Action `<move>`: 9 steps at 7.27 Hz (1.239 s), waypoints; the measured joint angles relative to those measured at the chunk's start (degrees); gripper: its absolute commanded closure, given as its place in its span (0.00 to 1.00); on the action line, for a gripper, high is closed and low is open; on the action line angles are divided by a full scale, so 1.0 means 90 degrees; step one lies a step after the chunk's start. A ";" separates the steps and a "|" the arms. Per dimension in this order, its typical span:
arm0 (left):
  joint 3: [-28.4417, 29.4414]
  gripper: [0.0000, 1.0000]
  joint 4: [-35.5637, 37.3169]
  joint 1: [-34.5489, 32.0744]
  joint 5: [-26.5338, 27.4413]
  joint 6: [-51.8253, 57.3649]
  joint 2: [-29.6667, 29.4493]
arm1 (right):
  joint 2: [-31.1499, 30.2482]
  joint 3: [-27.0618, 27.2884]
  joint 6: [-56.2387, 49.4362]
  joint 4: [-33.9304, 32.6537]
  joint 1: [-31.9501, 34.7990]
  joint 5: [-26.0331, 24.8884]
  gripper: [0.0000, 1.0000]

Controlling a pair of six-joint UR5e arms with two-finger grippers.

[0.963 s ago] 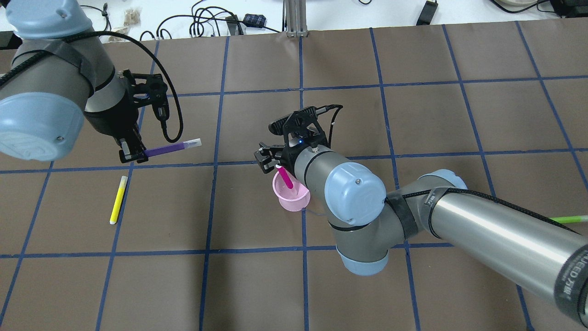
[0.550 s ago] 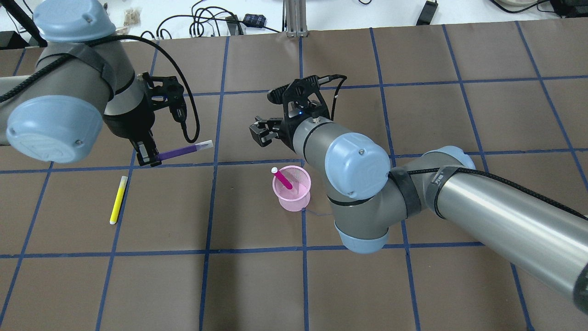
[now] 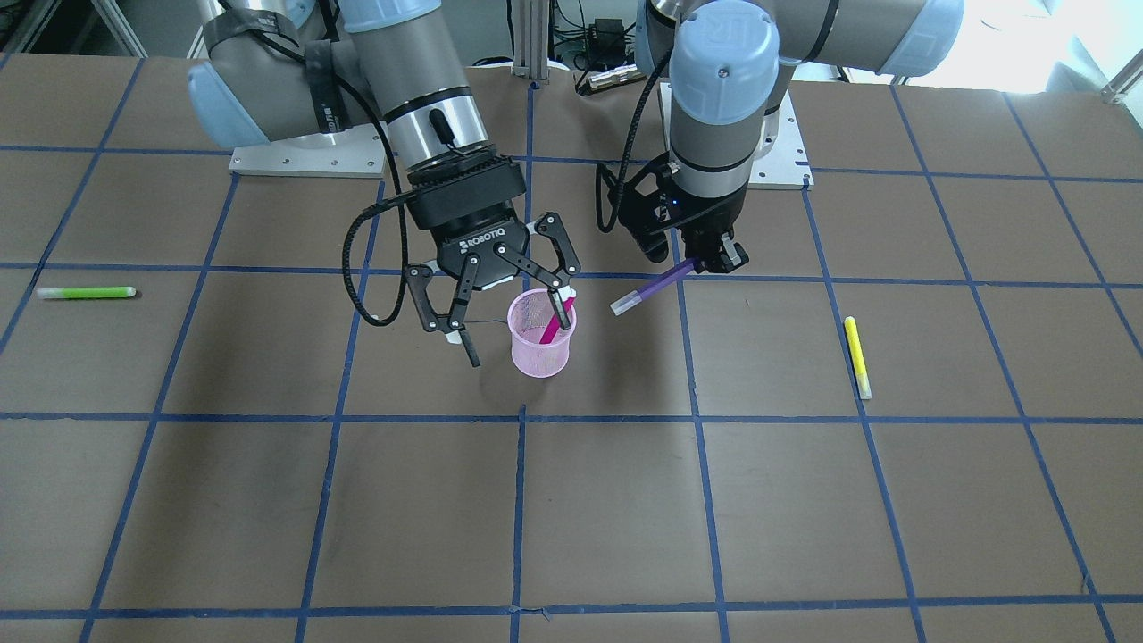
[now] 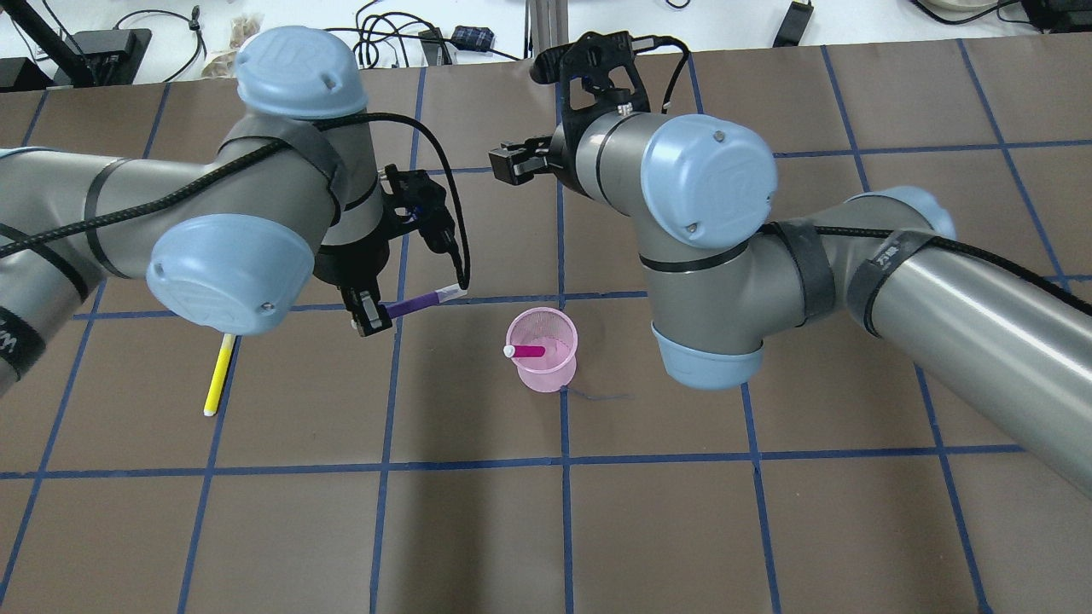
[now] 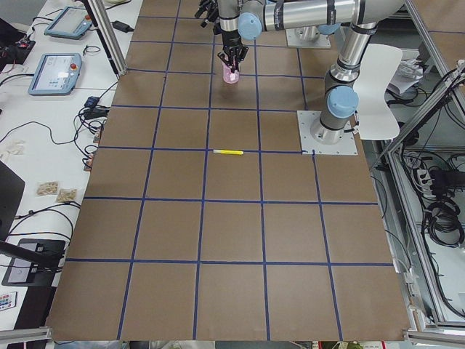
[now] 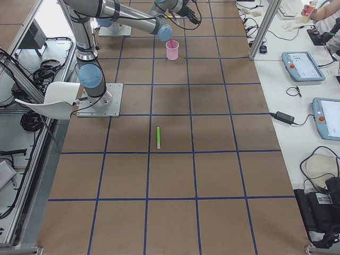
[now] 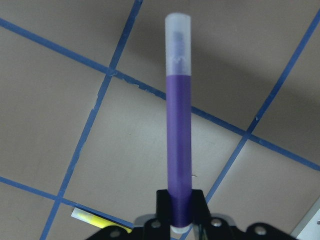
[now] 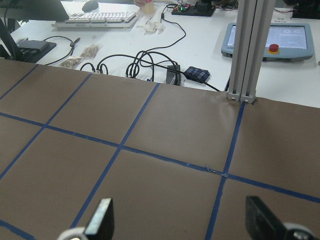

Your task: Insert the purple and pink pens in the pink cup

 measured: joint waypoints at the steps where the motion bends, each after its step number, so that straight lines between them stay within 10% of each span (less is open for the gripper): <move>1: -0.0003 1.00 0.0002 -0.0177 0.0059 -0.0297 -0.0074 | -0.0282 -0.0011 -0.0193 0.0471 -0.0339 0.0305 0.00; 5: 0.0026 1.00 0.0009 -0.0878 0.0106 -0.1005 -0.0285 | -0.1407 -0.0529 -0.0705 0.3394 -0.1428 0.1177 0.00; 9: 0.0277 1.00 0.0072 -0.1406 0.0390 -0.1518 -0.0955 | -0.1562 -0.2197 -0.1059 0.7208 -0.1530 0.0152 0.00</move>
